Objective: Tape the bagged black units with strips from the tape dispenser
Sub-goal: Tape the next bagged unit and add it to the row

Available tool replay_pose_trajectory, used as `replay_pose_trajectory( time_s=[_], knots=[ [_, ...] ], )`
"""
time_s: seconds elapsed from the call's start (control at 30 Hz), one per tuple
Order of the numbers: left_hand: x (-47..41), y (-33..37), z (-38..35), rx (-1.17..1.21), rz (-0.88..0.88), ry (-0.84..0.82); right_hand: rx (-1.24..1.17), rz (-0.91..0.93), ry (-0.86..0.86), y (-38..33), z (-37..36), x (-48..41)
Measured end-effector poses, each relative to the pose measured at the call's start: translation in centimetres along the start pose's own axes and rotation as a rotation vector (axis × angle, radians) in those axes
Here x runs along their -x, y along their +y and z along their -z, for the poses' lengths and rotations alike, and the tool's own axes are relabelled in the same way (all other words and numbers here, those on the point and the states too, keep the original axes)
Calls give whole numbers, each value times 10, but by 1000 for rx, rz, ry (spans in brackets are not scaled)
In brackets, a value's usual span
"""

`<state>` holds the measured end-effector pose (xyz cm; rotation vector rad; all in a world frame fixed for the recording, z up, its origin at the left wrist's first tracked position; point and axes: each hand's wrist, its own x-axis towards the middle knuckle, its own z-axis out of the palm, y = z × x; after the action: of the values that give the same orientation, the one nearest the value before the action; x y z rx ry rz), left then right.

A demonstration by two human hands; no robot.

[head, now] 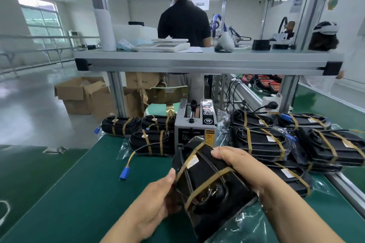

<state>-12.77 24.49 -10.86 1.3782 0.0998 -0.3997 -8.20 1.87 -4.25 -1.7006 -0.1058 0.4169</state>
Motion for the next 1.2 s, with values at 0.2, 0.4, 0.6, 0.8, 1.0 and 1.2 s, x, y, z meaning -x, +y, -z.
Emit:
replay_pose_trajectory(
  time_s=[0.2,0.4,0.6,0.8,1.0,1.2],
  knots=[
    [18,22,47,302,-222,151,-442,-49,-258,-20,-65,-27],
    [11,52,129,498,-321,669,-714,-55,-123,3,-154,-72],
    [-24,62,209,429,-245,901,-83,42,-52,-7,-237,-115],
    [-57,72,246,386,-246,943,-13,-16,17,-17,-272,-167],
    [-92,70,253,349,-226,989,-199,-6,199,-11,-279,-191],
    [-112,60,256,322,-223,1049,-164,71,184,-1,-283,-187]
  ],
)
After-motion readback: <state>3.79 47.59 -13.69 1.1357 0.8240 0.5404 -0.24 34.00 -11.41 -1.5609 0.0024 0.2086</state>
